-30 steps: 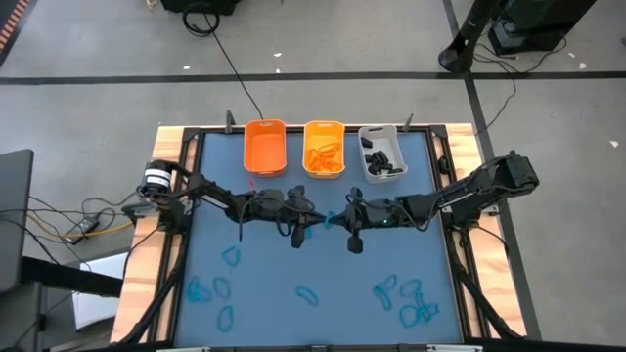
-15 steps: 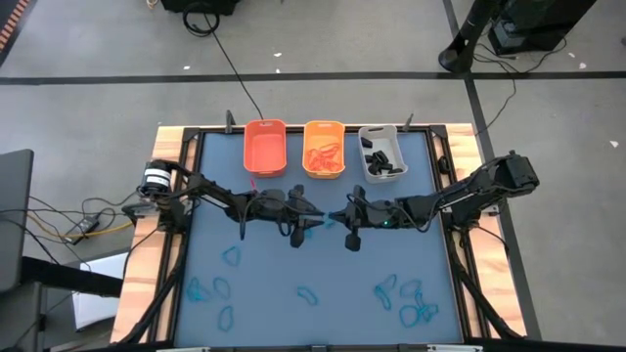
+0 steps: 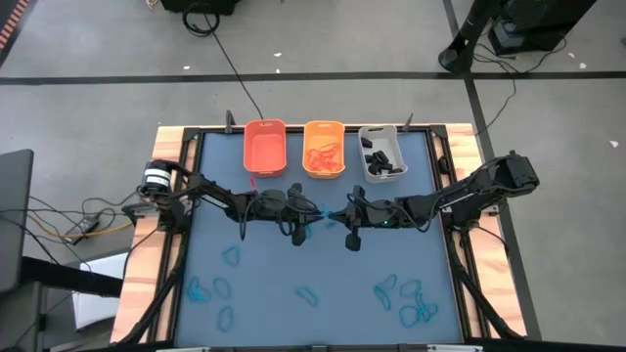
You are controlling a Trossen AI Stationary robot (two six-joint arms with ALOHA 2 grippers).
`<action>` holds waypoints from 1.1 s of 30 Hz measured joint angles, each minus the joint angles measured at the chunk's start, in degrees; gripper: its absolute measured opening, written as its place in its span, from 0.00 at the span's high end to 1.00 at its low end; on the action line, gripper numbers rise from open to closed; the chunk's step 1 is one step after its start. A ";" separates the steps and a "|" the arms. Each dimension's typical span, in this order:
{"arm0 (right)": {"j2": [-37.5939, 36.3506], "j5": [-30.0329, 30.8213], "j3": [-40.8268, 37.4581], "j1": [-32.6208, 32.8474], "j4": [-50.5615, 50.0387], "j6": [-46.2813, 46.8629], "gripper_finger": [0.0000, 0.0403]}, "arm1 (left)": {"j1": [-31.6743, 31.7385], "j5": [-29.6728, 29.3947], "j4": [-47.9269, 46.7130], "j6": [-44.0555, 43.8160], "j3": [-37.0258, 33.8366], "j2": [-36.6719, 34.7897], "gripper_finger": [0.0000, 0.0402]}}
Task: Sort rubber bands into baskets
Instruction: Put the blue rubber band into the orange bin
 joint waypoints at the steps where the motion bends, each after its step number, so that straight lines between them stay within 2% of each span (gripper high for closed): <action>1: 0.00 0.01 0.00 0.16 0.00 -0.18 0.99 | 0.00 0.02 0.08 0.02 0.00 0.00 0.86; 4: 0.00 -0.01 0.00 0.45 0.00 -0.32 0.99 | -0.02 0.21 0.69 0.04 0.00 0.00 0.88; 7: 0.00 0.08 0.00 0.43 0.00 -0.32 0.99 | -0.02 3.78 2.58 0.05 0.00 0.00 0.86; 10: 0.00 0.40 0.00 0.39 0.00 -0.38 0.99 | -0.04 10.16 6.10 -0.38 0.00 0.00 0.81; 12: 0.00 0.39 0.00 0.41 0.00 -0.56 0.99 | -0.06 12.37 8.23 -1.47 0.00 0.01 0.74; 14: 0.00 0.39 0.00 0.43 0.00 -0.70 0.99 | -0.11 12.06 8.35 -2.52 0.00 0.00 0.67; 18: 0.00 0.42 -0.02 0.60 0.36 -0.81 0.99 | -0.04 7.37 6.08 -3.13 0.00 0.00 0.54; 22: 0.00 0.46 -0.02 1.21 0.94 -1.83 0.99 | -0.02 5.53 5.35 -3.00 0.00 0.00 0.48; 28: 0.00 0.46 -0.02 1.24 1.04 -1.83 0.99 | 0.00 4.83 5.29 -2.93 0.00 0.00 0.51; 33: 0.00 0.44 -0.02 1.26 1.05 -1.83 0.99 | 0.00 4.83 5.22 -2.84 -0.01 0.00 0.66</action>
